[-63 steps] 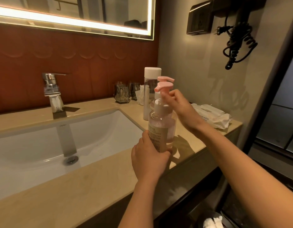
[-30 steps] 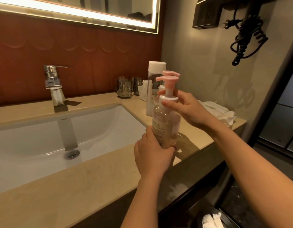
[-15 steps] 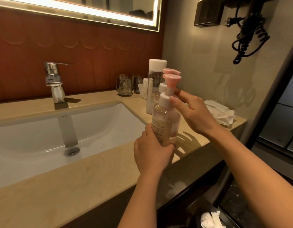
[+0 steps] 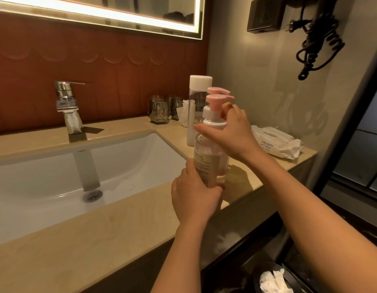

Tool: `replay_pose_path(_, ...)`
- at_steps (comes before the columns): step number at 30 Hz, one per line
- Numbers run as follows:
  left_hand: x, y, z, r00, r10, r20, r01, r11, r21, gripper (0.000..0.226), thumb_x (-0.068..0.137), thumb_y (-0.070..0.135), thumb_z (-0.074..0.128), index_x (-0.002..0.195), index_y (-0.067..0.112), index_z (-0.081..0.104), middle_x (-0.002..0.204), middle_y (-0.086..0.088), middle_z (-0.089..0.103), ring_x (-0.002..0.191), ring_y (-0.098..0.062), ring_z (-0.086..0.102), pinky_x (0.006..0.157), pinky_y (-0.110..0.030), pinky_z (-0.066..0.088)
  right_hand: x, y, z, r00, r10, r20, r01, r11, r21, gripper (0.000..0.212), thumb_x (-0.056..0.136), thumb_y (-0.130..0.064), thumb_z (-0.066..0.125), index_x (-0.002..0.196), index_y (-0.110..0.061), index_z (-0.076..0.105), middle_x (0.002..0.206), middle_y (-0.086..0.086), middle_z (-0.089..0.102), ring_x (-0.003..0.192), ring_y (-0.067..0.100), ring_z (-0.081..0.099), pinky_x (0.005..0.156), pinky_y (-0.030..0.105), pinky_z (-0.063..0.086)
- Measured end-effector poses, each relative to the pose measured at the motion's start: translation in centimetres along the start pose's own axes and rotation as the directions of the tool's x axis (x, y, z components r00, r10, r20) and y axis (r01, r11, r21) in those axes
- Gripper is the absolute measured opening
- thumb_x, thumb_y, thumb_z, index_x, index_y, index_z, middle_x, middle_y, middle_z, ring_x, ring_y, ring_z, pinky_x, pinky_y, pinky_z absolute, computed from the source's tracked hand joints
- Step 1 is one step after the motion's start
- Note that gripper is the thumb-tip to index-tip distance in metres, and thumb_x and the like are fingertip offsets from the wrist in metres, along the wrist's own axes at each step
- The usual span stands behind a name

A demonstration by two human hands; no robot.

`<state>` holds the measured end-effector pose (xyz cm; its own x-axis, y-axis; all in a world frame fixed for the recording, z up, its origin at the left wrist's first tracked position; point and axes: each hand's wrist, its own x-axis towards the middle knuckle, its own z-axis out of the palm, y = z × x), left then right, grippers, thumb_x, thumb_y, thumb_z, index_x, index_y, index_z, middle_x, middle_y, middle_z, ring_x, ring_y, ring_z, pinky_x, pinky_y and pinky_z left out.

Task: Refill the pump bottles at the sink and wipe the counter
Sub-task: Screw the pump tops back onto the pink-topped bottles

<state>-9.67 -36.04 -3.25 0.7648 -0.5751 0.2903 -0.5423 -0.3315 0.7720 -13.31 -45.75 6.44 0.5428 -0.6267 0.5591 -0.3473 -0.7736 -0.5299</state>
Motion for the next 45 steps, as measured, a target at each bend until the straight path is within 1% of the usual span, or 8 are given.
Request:
replay_pose_path(4,0.1,0.0,0.0,1.000,-0.002,-0.002,0.002,1.000,-0.002,0.069,0.066,0.047,0.076,0.122,0.030,0.040,0.118,0.010,0.056,0.109,-0.016,0.052,0.093,-0.035,0.046,-0.2,0.0,-0.4,0.979,-0.018,0.203,-0.048,0.948,0.315,0.084,0.067,-0.061,0.060,0.138,-0.024,0.036,0.138,0.001,0.044,0.117,0.015,0.048,0.090,0.026,0.046)
replay_pose_path(9,0.1,0.0,0.1,1.000,0.000,0.000,0.000,1.000,0.019,0.075,0.066,0.051,0.074,0.128,0.029,0.037,0.121,0.009,0.054,0.112,-0.017,0.050,0.097,-0.037,0.045,-0.7,1.2,-1.5,0.918,-0.137,0.372,-0.079,0.857,0.509,0.048,0.087,-0.043,0.045,0.134,-0.032,0.040,0.125,-0.019,0.048,0.104,-0.014,0.046,0.072,-0.005,0.036)
replay_pose_path(15,0.0,0.1,0.0,1.000,0.012,-0.002,-0.012,1.000,0.026,0.074,0.069,0.052,0.073,0.129,0.028,0.037,0.123,0.008,0.054,0.113,-0.017,0.050,0.098,-0.038,0.044,-1.5,1.0,-1.9,0.975,-0.075,0.208,-0.029,0.889,0.457,0.038,0.087,-0.031,0.060,0.123,-0.017,0.059,0.118,-0.008,0.060,0.110,0.008,0.055,0.094,0.028,0.043)
replay_pose_path(20,0.0,0.1,-0.1,1.000,0.005,0.003,-0.005,1.000,0.016,0.074,0.068,0.048,0.075,0.129,0.028,0.038,0.122,0.008,0.054,0.113,-0.017,0.050,0.096,-0.035,0.044,-1.4,0.3,-1.4,0.996,-0.085,-0.031,0.090,0.957,0.274,0.054,0.072,-0.040,0.075,0.118,-0.014,0.063,0.105,-0.013,0.060,0.096,0.004,0.057,0.068,0.001,0.041)
replay_pose_path(28,-0.1,0.1,-0.1,1.000,0.004,-0.002,-0.004,1.000,0.020,0.066,0.068,0.044,0.074,0.122,0.029,0.039,0.118,0.009,0.054,0.109,-0.016,0.050,0.088,-0.029,0.041,0.7,0.0,-0.4,0.992,0.012,0.124,-0.029,0.991,0.134,0.051,0.072,-0.044,0.073,0.112,-0.024,0.047,0.113,0.000,0.056,0.107,0.024,0.053,0.091,0.046,0.049)
replay_pose_path(38,0.0,0.1,-0.1,1.000,0.014,0.010,-0.014,1.000,0.017,0.070,0.067,0.045,0.076,0.123,0.029,0.037,0.119,0.009,0.052,0.109,-0.016,0.049,0.091,-0.032,0.045,0.5,0.3,-2.0,0.867,-0.157,0.473,-0.100,0.875,0.474,0.066,0.078,-0.046,0.056,0.139,-0.029,0.038,0.146,-0.007,0.039,0.120,0.004,0.040,0.099,0.027,0.033)
replay_pose_path(42,0.0,0.1,-0.1,1.000,0.027,0.010,-0.027,0.999,0.020,0.069,0.067,0.048,0.076,0.122,0.030,0.039,0.115,0.011,0.052,0.107,-0.015,0.050,0.090,-0.031,0.045,0.5,0.8,-2.3,0.837,-0.184,0.514,-0.122,0.855,0.505,0.045,0.084,-0.041,0.059,0.126,-0.035,0.046,0.126,-0.021,0.047,0.108,-0.007,0.046,0.086,0.008,0.035)
replay_pose_path(45,-0.1,0.1,-0.2,1.000,0.026,0.009,-0.026,0.999,0.019,0.068,0.067,0.051,0.075,0.121,0.030,0.040,0.115,0.012,0.053,0.107,-0.014,0.050,0.091,-0.029,0.044,0.1,1.0,-1.8,0.917,-0.118,0.381,-0.103,0.853,0.512,0.032,0.084,-0.035,0.061,0.115,-0.026,0.060,0.112,-0.017,0.057,0.098,-0.005,0.054,0.078,0.010,0.041)
